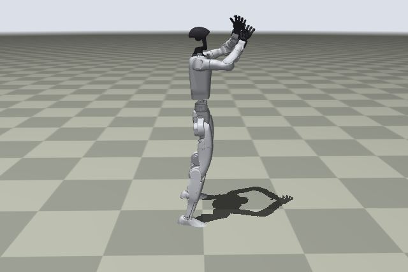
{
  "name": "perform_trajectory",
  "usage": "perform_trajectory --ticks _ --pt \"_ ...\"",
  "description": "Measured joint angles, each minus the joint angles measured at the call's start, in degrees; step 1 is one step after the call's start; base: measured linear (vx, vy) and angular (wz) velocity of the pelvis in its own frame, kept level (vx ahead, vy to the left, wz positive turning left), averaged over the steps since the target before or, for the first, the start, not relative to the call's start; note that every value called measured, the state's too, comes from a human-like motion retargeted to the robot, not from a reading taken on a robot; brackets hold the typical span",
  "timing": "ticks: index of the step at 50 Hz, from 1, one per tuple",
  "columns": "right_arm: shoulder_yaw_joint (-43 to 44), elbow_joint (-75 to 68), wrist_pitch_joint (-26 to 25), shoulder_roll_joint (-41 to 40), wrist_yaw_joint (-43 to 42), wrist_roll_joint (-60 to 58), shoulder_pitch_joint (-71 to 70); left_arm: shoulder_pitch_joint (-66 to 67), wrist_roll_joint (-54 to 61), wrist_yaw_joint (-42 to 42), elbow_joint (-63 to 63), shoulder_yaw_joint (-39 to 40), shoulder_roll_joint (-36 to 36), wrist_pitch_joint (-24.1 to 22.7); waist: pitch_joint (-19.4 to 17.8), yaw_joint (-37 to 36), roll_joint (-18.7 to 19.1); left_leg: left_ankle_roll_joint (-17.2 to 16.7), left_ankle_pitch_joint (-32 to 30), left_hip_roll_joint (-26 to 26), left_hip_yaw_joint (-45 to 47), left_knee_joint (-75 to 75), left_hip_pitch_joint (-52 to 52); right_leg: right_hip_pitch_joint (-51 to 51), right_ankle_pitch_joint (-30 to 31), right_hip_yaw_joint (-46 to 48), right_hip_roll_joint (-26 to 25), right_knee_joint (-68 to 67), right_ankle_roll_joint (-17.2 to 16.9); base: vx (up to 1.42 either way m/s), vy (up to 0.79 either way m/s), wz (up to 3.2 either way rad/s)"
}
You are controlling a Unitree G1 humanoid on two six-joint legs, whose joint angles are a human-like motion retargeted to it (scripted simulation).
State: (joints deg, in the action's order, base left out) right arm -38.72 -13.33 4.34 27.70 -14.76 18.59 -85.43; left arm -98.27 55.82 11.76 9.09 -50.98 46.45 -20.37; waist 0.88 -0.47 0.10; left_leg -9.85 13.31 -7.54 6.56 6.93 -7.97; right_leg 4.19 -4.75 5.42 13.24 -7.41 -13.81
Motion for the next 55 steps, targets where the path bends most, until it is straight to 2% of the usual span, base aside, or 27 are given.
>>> perform_trajectory --ticks 3,7,10,13,18,23,25,28,31,33,37,42,48,51,55 --pt "-4.4 -4.2 -2.0 3.4 2.0 -6.6 7.0 7.9 -9.6 1.0 4.4 -1.4 3.0 3.5 0.2 0.3 0.1 0.3 0.0 0.2 -0.4 0.0 -0.1 0.4 -0.2 0.4 0.2 0.0 0.1 0.00 0.00 0.00" --pt "-10.1 -9.6 -3.9 13.7 5.2 -22.7 14.2 16.2 -25.8 2.8 10.7 -1.3 10.0 7.9 -0.8 0.5 0.2 0.3 0.1 0.3 -0.8 -0.1 -0.4 1.0 -0.5 1.0 0.4 -0.1 0.0 0.00 0.00 0.00" --pt "-9.5 -10.5 -3.7 24.6 3.2 -31.0 19.5 21.2 -34.6 5.9 12.4 1.6 17.7 8.7 -1.3 0.4 0.2 0.2 -0.1 0.4 -1.0 -0.4 -0.3 1.2 -0.4 1.4 0.5 0.2 -0.4 0.00 0.00 0.00" --pt "-5.7 -9.1 -3.1 37.5 -1.2 -33.9 23.0 23.6 -41.6 10.8 11.4 5.5 27.2 8.3 -1.8 0.1 0.3 -0.1 -0.6 0.5 -1.3 -1.6 -0.6 1.1 0.0 1.7 0.5 0.6 -1.0 0.00 0.00 0.00" --pt "-2.9 -7.4 -2.1 58.0 -6.6 -37.2 20.9 18.8 -52.3 17.8 11.4 6.5 41.8 7.9 -1.8 -0.9 1.4 -1.5 -0.6 -1.3 -0.9 -0.9 0.9 0.6 0.9 2.0 -1.3 1.8 -1.2 0.01 -0.04 0.00" --pt "-7.2 -8.1 -3.1 71.0 -10.3 -42.6 11.3 4.7 -62.7 21.9 15.0 -2.0 48.3 9.9 -1.7 -2.4 2.3 -2.5 -0.6 -2.8 -0.7 -0.5 1.6 0.1 1.3 2.2 -2.8 2.3 -1.2 0.01 -0.03 -0.03" --pt "-13.4 -10.6 -3.8 72.3 -10.7 -44.4 3.7 -13.0 -65.6 22.5 19.4 -18.4 45.9 10.8 -1.7 -3.0 1.6 -2.7 -0.5 -3.0 -0.7 -0.5 1.3 0.3 1.2 2.2 -3.1 2.1 -1.2 0.00 0.00 0.00" --pt "-16.0 -13.6 -4.8 70.9 -10.0 -46.8 -0.1 -20.8 -68.8 22.3 22.5 -26.0 43.8 12.1 -1.6 -2.8 1.2 -2.8 -0.3 -3.2 -0.6 -0.2 1.2 0.5 1.1 2.1 -3.3 2.1 -1.2 0.00 0.00 0.00" --pt "-16.4 -16.7 -5.2 66.2 -7.6 -47.5 -0.7 -20.7 -68.6 20.1 24.0 -27.3 42.7 12.5 -2.0 -1.7 1.2 -2.5 0.1 -3.0 -0.6 0.1 0.7 1.0 0.7 2.0 -3.0 1.8 -1.2 0.00 0.00 0.00" --pt "-14.1 -17.9 -5.2 61.6 -5.5 -47.0 2.2 -15.8 -66.1 17.1 24.1 -24.2 41.7 12.2 -2.6 -0.7 1.1 -2.1 0.2 -2.6 -0.7 0.2 0.2 1.5 0.3 2.0 -2.5 1.5 -1.2 0.00 0.00 0.00" --pt "-3.8 -13.9 -4.6 51.2 -1.2 -45.4 17.1 4.0 -58.0 9.5 20.8 -10.4 35.6 11.0 -2.3 -0.1 0.4 -1.1 0.3 -1.3 -0.8 0.1 -0.7 2.0 -0.3 1.8 -1.1 0.8 -1.2 0.00 0.00 0.00" --pt "-5.9 -5.6 -2.9 36.2 4.5 -39.4 20.3 12.8 -49.5 4.0 10.5 -8.1 25.8 9.2 -1.7 0.3 0.0 -0.2 0.2 -0.1 -0.9 -0.1 -0.9 1.8 -0.7 1.5 0.0 0.3 -1.1 0.00 0.00 0.00" --pt "-9.5 4.6 -2.6 21.3 3.5 -31.5 9.8 3.3 -43.5 7.6 -3.3 -9.3 14.9 6.7 -1.4 -0.1 0.3 -0.3 -1.1 -0.2 -0.7 -3.1 -1.7 0.7 -0.1 0.6 -0.4 0.4 -0.9 0.00 0.00 0.00" --pt "-7.1 8.4 -2.7 16.1 0.4 -28.1 3.2 -3.6 -39.3 11.8 -6.1 -6.7 9.9 5.2 -0.3 0.0 0.1 0.0 -0.7 0.0 -0.6 -1.2 -0.1 0.1 0.1 0.6 -0.1 0.5 -0.8 0.00 0.00 0.00" --pt "-3.4 9.5 -4.2 11.5 -4.7 -23.2 -8.2 -13.8 -32.2 16.4 -5.1 -3.1 4.3 3.9 -1.2 -0.7 0.4 -0.5 -1.8 -0.2 -0.6 -4.3 -1.2 -0.6 0.5 0.1 -0.5 0.5 -0.9 0.00 0.00 0.00"
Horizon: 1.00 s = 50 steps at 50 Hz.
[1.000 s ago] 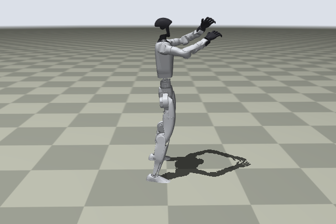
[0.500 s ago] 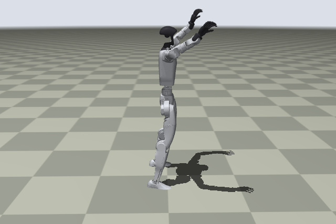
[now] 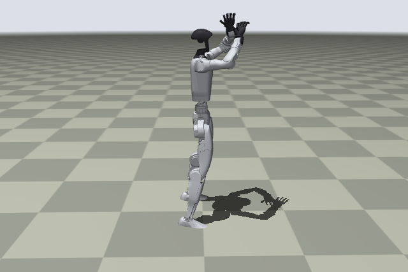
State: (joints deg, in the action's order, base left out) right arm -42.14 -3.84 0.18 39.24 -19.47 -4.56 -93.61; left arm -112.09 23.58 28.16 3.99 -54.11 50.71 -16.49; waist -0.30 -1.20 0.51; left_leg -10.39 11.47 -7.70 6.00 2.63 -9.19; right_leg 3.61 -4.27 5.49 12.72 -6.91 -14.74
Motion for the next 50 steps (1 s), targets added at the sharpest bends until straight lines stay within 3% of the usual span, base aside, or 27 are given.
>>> perform_trajectory --ticks 6,10,13,18,22,26,33,38,42,45,50 --pt "3.6 -3.4 1.5 -3.8 -3.0 10.0 -8.5 -4.3 16.3 -2.1 4.3 4.4 -6.6 -5.4 0.2 -0.5 -0.2 0.2 1.5 0.2 0.2 4.3 2.3 0.0 -0.3 0.3 0.6 -0.2 0.2 0.00 0.00 0.00" --pt "4.6 -4.1 3.9 -6.2 -0.1 18.3 -5.0 2.9 32.1 -11.0 5.1 7.7 -8.6 -8.2 0.0 -0.5 -0.1 0.2 1.9 0.3 0.2 4.6 1.8 0.4 -0.5 0.3 0.7 -0.5 0.5 0.00 0.00 0.00" --pt "3.9 -4.8 4.5 -6.5 3.0 23.0 2.4 11.7 37.0 -15.4 6.6 8.9 -7.7 -6.6 0.0 -0.3 -0.1 0.5 2.0 0.4 0.2 4.7 1.4 0.9 -0.7 0.3 0.9 -0.5 0.8 0.00 0.00 0.00" --pt "-2.5 -10.1 2.5 -1.4 6.5 18.1 16.8 26.9 23.0 -14.0 11.6 7.6 0.2 -0.6 0.4 0.6 0.0 0.9 1.9 0.7 0.0 4.5 0.8 1.6 -0.8 0.6 1.1 -0.5 1.1 0.00 0.00 0.00" --pt "-6.7 -16.2 0.4 9.6 8.4 8.4 24.2 33.4 11.8 -12.1 16.3 6.6 8.4 3.4 -1.4 -0.2 0.2 0.6 0.7 0.8 -0.2 1.1 -1.1 1.9 -0.6 0.7 1.0 -0.3 0.8 0.00 0.00 0.00" --pt "-3.0 -19.1 1.6 23.3 6.3 3.5 31.8 36.7 1.8 -8.3 18.5 8.4 19.2 3.3 -2.1 -0.4 0.2 0.5 1.2 0.9 -0.4 3.3 0.6 2.0 -0.4 1.4 1.4 0.1 0.2 0.00 0.00 0.05" --pt "5.9 -19.3 2.9 47.4 -1.1 -2.4 34.7 30.7 -13.3 -0.4 20.8 9.4 38.1 3.0 -3.1 -1.3 1.8 -1.3 -0.7 -1.0 -0.6 -0.8 0.0 1.1 1.1 1.7 -1.0 1.4 -0.3 0.00 -0.03 -0.01" --pt "4.2 -19.6 2.6 59.4 -3.2 -8.3 28.3 20.1 -21.6 1.9 23.2 3.1 44.4 3.7 -3.0 -2.1 2.7 -2.3 -0.9 -2.1 -0.3 -0.7 0.7 0.5 1.6 1.8 -2.2 1.9 -0.3 0.00 0.00 0.00" --pt "0.5 -19.7 2.7 61.3 -3.1 -11.8 22.8 7.0 -27.0 2.0 26.5 -8.7 42.8 4.4 -2.2 -2.3 2.0 -2.1 0.8 -2.3 -0.1 3.8 3.0 0.5 1.3 2.0 -2.0 1.8 -0.3 0.00 0.00 0.00" --pt "-2.2 -20.4 2.3 57.6 -2.5 -13.8 20.3 1.0 -28.2 1.4 28.8 -15.4 39.9 5.2 -1.9 -1.6 1.3 -2.0 1.2 -2.2 0.0 4.1 2.8 0.8 1.1 1.8 -1.9 1.8 -0.3 0.00 0.00 0.00" --pt "-3.4 -21.8 1.7 44.3 1.5 -17.0 23.5 7.5 -30.1 -2.1 30.7 -14.9 33.9 6.8 -1.9 0.7 0.2 -1.2 1.7 -1.4 -0.4 4.4 1.6 1.9 0.1 1.9 -1.0 0.9 -0.3 0.00 0.00 0.00"
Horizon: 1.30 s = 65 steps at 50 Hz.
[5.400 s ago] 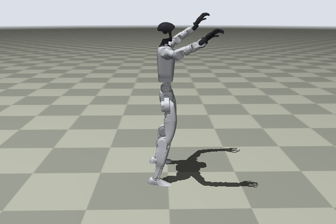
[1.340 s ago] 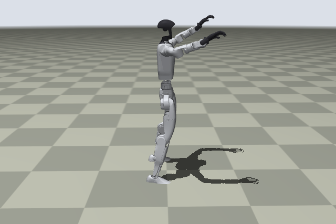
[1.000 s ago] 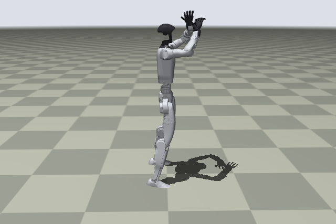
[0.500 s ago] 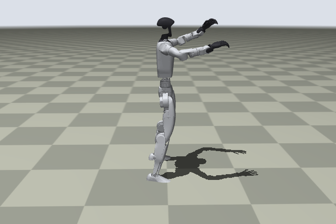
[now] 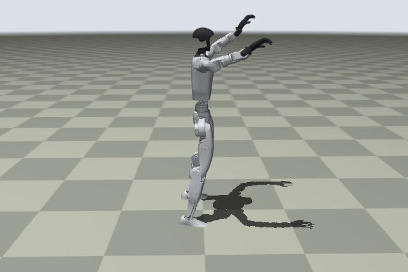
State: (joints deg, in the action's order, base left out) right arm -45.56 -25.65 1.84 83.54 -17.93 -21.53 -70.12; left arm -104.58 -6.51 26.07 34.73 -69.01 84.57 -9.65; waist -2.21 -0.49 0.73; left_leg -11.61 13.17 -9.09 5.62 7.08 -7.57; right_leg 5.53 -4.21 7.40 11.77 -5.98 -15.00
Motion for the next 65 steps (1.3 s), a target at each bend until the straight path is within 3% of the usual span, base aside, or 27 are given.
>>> perform_trajectory --ticks 5,10,15,21,27,31,35,39,42,49,52,55,58,61,65 --pt "-3.4 1.9 0.5 -16.3 7.4 -3.2 5.6 9.7 -7.6 -7.1 -3.4 -1.3 -10.3 0.6 1.0 0.6 -0.4 0.9 0.4 0.9 -0.4 0.2 -0.8 0.6 -0.9 0.0 1.0 -0.9 0.0 0.00 0.00 0.00" --pt "-7.7 7.3 1.3 -31.5 11.0 -0.3 2.3 6.0 -7.4 -8.4 -16.0 -6.0 -19.6 -0.9 1.9 0.7 -0.7 1.2 0.4 1.1 -0.4 0.2 -0.8 0.4 -1.2 -0.3 1.2 -1.4 0.0 0.00 0.00 0.00" --pt "0.6 17.3 0.9 -42.1 5.4 16.7 -4.1 -2.2 7.1 -2.4 -27.9 1.7 -27.4 -1.3 1.8 -0.3 -0.8 1.1 -1.1 0.8 -0.4 -3.7 -2.4 -0.5 -0.9 -1.1 0.5 -1.6 0.0 0.00 0.00 0.00" --pt "10.9 24.6 3.0 -49.8 2.4 32.8 -12.9 -10.4 31.5 -1.8 -26.5 13.8 -38.1 -6.5 3.4 -1.2 -1.2 1.2 -1.0 0.5 -0.3 -2.6 -1.0 -1.5 -0.8 -1.2 0.3 -1.6 0.0 0.00 0.00 0.00" --pt "13.4 22.1 4.8 -54.1 2.9 42.2 -17.5 -9.6 57.7 -9.6 -23.1 20.2 -45.1 -12.3 2.3 -1.4 -1.2 1.2 -0.9 0.8 -0.2 -3.4 -2.1 -1.1 -1.2 -1.4 0.6 -2.0 0.2 0.00 0.00 0.00" --pt "10.9 18.7 5.2 -55.2 7.7 55.0 -10.4 -0.4 65.4 -15.4 -21.2 21.4 -45.2 -10.6 2.2 -1.5 -1.2 1.4 -0.9 1.0 -0.1 -3.8 -3.2 -0.2 -1.5 -1.4 0.7 -2.1 0.5 0.00 0.00 0.00" --pt "5.6 12.6 2.4 -51.8 10.6 56.0 0.1 11.6 59.7 -15.1 -17.0 19.2 -39.9 -6.3 2.8 -1.1 -0.9 1.7 -1.0 1.2 -0.2 -3.9 -3.7 0.4 -1.5 -1.3 0.9 -2.0 0.8 0.00 0.00 0.00" --pt "2.7 6.5 -1.0 -40.9 11.2 43.2 7.8 17.9 45.8 -14.3 -12.1 13.6 -29.5 -1.0 2.0 -0.7 -0.5 1.7 -0.1 1.4 -0.1 -1.5 -2.5 0.8 -1.7 -0.7 1.4 -1.8 0.8 0.00 0.00 0.00" --pt "5.4 4.9 -0.7 -30.2 9.4 35.9 13.2 19.2 35.2 -12.7 -10.8 10.6 -19.8 0.0 1.7 -0.4 -0.2 1.6 0.0 1.6 -0.5 -0.5 -1.4 0.7 -1.4 -0.2 1.7 -1.4 0.4 0.00 0.00 0.00" --pt "19.3 6.4 3.1 -5.6 -0.5 34.0 18.8 10.3 17.7 0.0 -8.5 10.6 -0.4 -0.9 0.0 -0.6 1.6 -0.4 -2.0 0.0 -0.8 -4.7 -2.1 0.0 0.3 0.3 -0.4 0.0 0.0 0.00 0.00 0.00" --pt "21.5 5.8 3.5 3.4 -3.1 31.3 16.7 2.7 10.4 3.2 -5.7 7.9 3.9 0.2 -0.2 -0.7 2.4 -1.0 -2.2 -0.6 -0.8 -4.6 -1.5 -0.3 0.7 0.5 -1.0 0.4 0.0 0.00 0.00 0.00" --pt "20.3 4.8 3.4 10.5 -4.6 25.1 12.2 -7.3 2.6 5.3 -2.0 0.2 4.9 1.4 -0.2 -1.3 2.7 -1.3 -1.5 -0.9 -0.7 -2.7 -0.3 -0.5 0.8 0.6 -1.2 0.5 0.0 0.00 0.00 0.00" --pt "17.7 3.6 2.3 13.0 -5.6 17.5 7.2 -17.0 -3.1 6.3 1.3 -10.1 3.2 2.2 -0.5 -2.3 2.2 -1.7 -1.7 -1.3 -0.4 -2.9 -0.4 -0.7 1.0 0.3 -1.7 0.5 0.0 0.00 0.00 0.00" --pt "13.8 3.3 0.9 12.0 -5.3 10.5 2.6 -15.5 -7.1 4.2 2.2 -11.2 2.2 2.3 -1.1 -2.8 2.4 -1.7 -1.9 -1.4 -0.1 -3.8 -1.4 -0.5 0.9 -0.1 -1.8 0.3 0.0 0.00 0.00 0.00" --pt "8.4 2.6 -1.0 2.7 -2.2 5.2 -1.8 -9.1 -5.9 -2.5 1.8 -11.2 1.4 2.0 -1.7 -1.2 2.1 -1.1 -1.9 -0.9 0.1 -4.4 -2.8 0.2 0.5 -0.6 -1.3 -0.1 0.0 0.00 0.00 0.00"
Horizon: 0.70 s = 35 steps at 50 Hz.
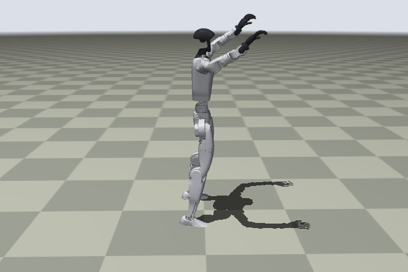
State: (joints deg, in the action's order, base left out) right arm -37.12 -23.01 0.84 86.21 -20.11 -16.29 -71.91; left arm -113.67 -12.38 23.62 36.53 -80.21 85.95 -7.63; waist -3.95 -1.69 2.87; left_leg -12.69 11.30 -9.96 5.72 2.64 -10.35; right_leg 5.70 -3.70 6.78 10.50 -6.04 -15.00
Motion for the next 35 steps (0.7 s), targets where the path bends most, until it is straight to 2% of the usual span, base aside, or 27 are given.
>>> perform_trajectory --ticks 2,5,8,13,17,23,28,32,35 --pt "0.0 0.4 -0.3 -6.6 1.8 -0.9 1.4 4.8 3.1 -3.1 -0.8 1.1 -1.5 -0.1 -0.3 1.0 -0.6 0.5 0.1 0.5 0.0 0.1 -0.5 0.4 -0.3 -0.2 0.6 -0.3 0.0 0.00 0.00 0.00" --pt "0.1 2.8 -0.2 -16.0 4.6 -1.4 4.9 15.1 7.5 -6.0 -3.5 6.9 -6.3 -0.4 -0.6 1.5 -1.3 1.3 0.2 1.4 -0.1 0.2 -1.0 0.7 -0.8 -0.5 1.5 -0.9 0.0 0.00 0.00 0.00" --pt "-4.9 5.6 0.3 -24.7 8.2 -0.6 3.8 21.3 11.4 -7.3 -9.0 10.3 -12.2 -1.3 -0.2 1.6 -1.4 1.8 0.2 1.9 -0.1 0.2 -1.2 0.6 -1.0 -0.7 2.1 -1.3 0.0 0.00 0.00 0.00" --pt "-12.4 10.9 0.8 -37.8 10.8 3.5 -3.7 17.0 20.6 -4.8 -21.9 11.2 -21.5 -3.7 1.0 1.2 -1.5 2.0 -0.1 1.7 0.1 0.2 -0.6 -0.2 -0.8 -1.1 1.8 -1.3 0.4 0.00 0.00 0.00" --pt "-10.9 17.0 0.9 -45.0 6.7 8.3 -10.9 8.8 32.1 0.1 -29.9 15.2 -29.0 -6.5 2.2 0.5 -1.8 2.2 -0.3 1.7 0.0 0.3 0.4 -1.2 -0.6 -1.2 1.7 -1.3 0.3 0.00 0.00 0.00" --pt "-3.6 22.6 1.9 -52.3 2.4 20.7 -20.5 -1.5 49.6 2.3 -32.7 22.9 -38.4 -11.9 2.0 -0.1 -2.3 2.0 -0.6 1.5 -0.1 0.1 1.0 -1.9 -0.4 -1.2 1.5 -1.3 0.4 0.00 0.00 0.00" --pt "-1.1 21.4 3.3 -55.9 2.4 28.1 -22.9 -1.0 60.0 -1.6 -30.6 27.0 -40.8 -14.7 1.4 0.3 -2.6 1.9 -0.4 1.4 -0.1 0.2 0.8 -1.7 -0.5 -1.2 1.4 -1.5 0.6 0.00 0.00 0.00" --pt "-3.1 18.4 3.5 -55.8 4.2 31.3 -16.8 8.5 63.7 -5.0 -28.0 28.5 -39.1 -13.6 2.5 0.5 -2.5 2.4 -0.3 1.6 -0.3 0.5 0.7 -1.5 -0.6 -1.0 1.7 -1.7 0.9 0.00 0.00 0.00" --pt "-7.3 14.5 2.5 -53.0 6.1 28.9 -10.7 16.1 59.3 -6.4 -24.6 26.6 -34.9 -10.6 2.3 1.0 -2.3 2.5 -0.4 1.7 -0.4 0.3 0.2 -1.0 -0.8 -0.9 1.8 -1.7 1.1 0.00 0.00 0.00"
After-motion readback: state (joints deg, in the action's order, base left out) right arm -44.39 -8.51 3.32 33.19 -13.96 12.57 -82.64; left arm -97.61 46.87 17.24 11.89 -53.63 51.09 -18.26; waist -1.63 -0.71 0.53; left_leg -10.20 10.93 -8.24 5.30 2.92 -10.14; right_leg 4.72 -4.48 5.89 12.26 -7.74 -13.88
